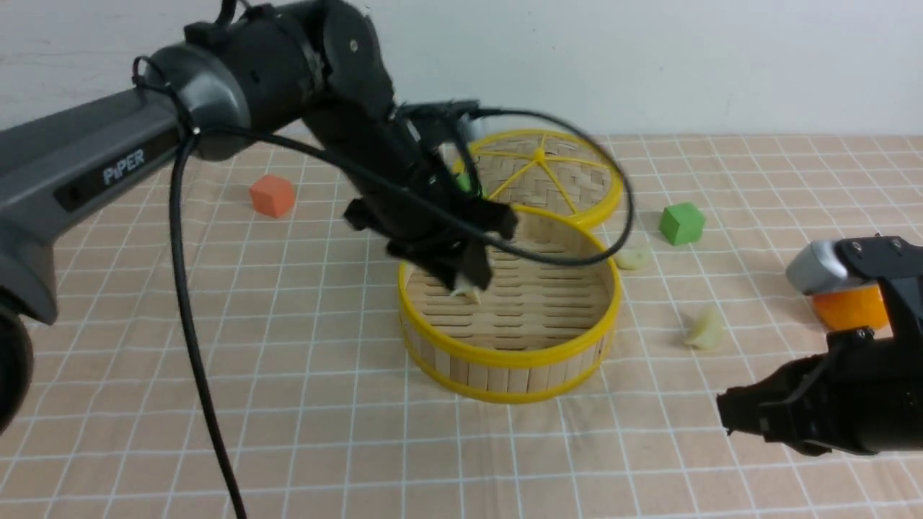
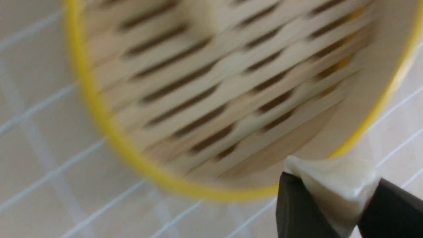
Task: Put the dumplings into the steamer on the table with the brown tablecloth.
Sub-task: 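Place the dumpling into the bamboo steamer basket with the left gripper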
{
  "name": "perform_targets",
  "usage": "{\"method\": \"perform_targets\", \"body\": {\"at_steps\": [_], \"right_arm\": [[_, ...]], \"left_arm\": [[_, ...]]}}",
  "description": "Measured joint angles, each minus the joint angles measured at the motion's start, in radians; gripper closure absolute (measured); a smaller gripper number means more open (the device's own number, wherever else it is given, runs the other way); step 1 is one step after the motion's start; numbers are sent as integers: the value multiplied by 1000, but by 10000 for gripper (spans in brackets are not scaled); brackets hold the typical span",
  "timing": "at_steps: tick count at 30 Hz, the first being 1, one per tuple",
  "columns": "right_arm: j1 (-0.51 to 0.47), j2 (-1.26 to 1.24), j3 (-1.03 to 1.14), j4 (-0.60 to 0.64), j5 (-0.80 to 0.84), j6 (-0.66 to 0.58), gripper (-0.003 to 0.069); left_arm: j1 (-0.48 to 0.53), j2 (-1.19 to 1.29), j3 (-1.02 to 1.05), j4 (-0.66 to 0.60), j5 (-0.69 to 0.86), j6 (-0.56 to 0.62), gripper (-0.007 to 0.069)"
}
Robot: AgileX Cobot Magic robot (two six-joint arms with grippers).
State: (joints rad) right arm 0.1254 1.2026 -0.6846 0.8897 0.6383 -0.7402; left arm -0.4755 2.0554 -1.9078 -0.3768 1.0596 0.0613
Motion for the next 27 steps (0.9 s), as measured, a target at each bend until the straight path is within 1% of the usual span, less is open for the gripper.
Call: {"method": "perform_targets", "body": {"at_steps": [2, 4, 6, 7, 8, 10, 15, 16, 20, 23, 27], "right_arm": [[0, 23, 0, 15, 0, 0, 582], [0, 37, 0, 22, 4, 0, 581], [0, 61, 0, 45, 11, 0, 578], [0, 64, 0, 47, 13, 0, 577], [0, 74, 0, 58, 21, 0, 575], [0, 77, 0, 64, 25, -1, 574], [0, 77, 0, 70, 29, -33, 571], [0, 77, 0, 70, 29, -34, 571], [0, 77, 0, 71, 30, -37, 566], [0, 77, 0, 77, 30, -37, 564], [0, 77, 0, 78, 30, -48, 562]], "left_arm": [[-42, 62, -72, 14, -87, -27, 393], [-56, 104, -99, 44, -114, -61, 393], [-83, 191, -157, 163, -148, -145, 393], [-85, 198, -166, 173, -150, -152, 393], [-95, 254, -196, 255, -157, -210, 393], [-97, 294, -224, 307, -165, -250, 393], [-98, 339, -255, 345, -195, -327, 383], [-98, 341, -256, 345, -201, -332, 369], [-99, 343, -256, 336, -228, -341, 245], [-99, 338, -256, 298, -233, -341, 154], [-102, 298, -277, 288, -174, -341, 124]]}}
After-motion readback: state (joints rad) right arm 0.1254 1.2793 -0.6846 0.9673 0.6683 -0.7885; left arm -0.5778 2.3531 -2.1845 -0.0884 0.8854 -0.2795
